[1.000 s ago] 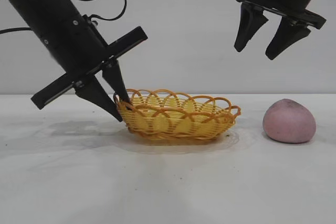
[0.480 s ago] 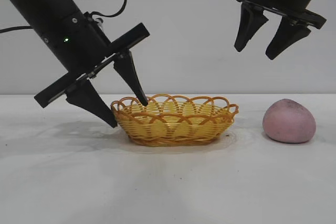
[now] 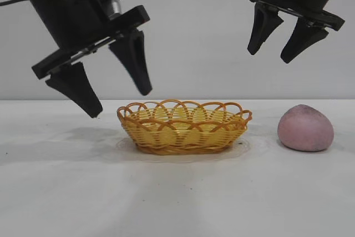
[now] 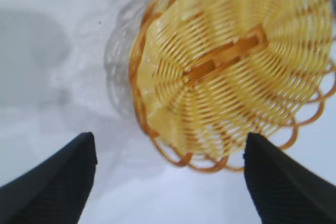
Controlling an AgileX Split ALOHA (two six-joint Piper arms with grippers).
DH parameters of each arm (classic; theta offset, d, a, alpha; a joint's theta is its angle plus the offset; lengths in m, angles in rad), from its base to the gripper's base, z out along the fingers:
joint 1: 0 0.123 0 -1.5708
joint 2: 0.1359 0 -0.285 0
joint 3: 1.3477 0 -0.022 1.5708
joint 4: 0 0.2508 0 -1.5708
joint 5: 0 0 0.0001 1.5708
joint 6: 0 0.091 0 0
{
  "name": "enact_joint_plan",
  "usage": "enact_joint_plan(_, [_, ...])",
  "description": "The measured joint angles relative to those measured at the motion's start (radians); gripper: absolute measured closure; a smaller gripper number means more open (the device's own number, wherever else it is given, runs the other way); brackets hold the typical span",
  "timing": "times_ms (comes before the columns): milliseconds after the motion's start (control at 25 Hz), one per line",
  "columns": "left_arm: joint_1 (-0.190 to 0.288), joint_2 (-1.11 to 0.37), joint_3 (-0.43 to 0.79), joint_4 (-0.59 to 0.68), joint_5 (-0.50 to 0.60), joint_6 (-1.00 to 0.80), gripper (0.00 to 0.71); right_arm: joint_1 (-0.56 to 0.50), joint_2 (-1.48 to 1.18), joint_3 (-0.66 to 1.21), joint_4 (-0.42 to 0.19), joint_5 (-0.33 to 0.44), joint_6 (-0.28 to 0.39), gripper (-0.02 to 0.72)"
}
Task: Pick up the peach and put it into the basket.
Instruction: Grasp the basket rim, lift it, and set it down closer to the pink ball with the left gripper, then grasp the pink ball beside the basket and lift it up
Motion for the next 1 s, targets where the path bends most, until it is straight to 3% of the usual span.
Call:
enact_joint_plan(160, [0.0,-0.004,-0.03,0.196,0.021,-0.087,0.166,0.0,0.0,0.0,0.0,0.001,0.0,0.265])
enact_joint_plan(280, [0.028,-0.004,-0.033,0.231,0.029,-0.1,0.166,0.0,0.0,0.0,0.0,0.001,0.0,0.265])
enact_joint_plan(440, [0.105,-0.004,-0.033,0.231,0.052,-0.1,0.166,0.0,0.0,0.0,0.0,0.001,0.0,0.265])
enact_joint_plan(680, [0.258,-0.004,-0.033,0.232,0.114,-0.1,0.166,0.0,0.0,0.0,0.0,0.001,0.0,0.265])
enact_joint_plan(880, [0.342,-0.004,-0.033,0.233,0.197,-0.151,0.166,0.0,0.0,0.0,0.0,0.001,0.0,0.265])
enact_joint_plan(1000, [0.364,-0.004,-0.033,0.234,0.262,-0.146,0.166,0.0,0.0,0.0,0.0,0.001,0.0,0.265])
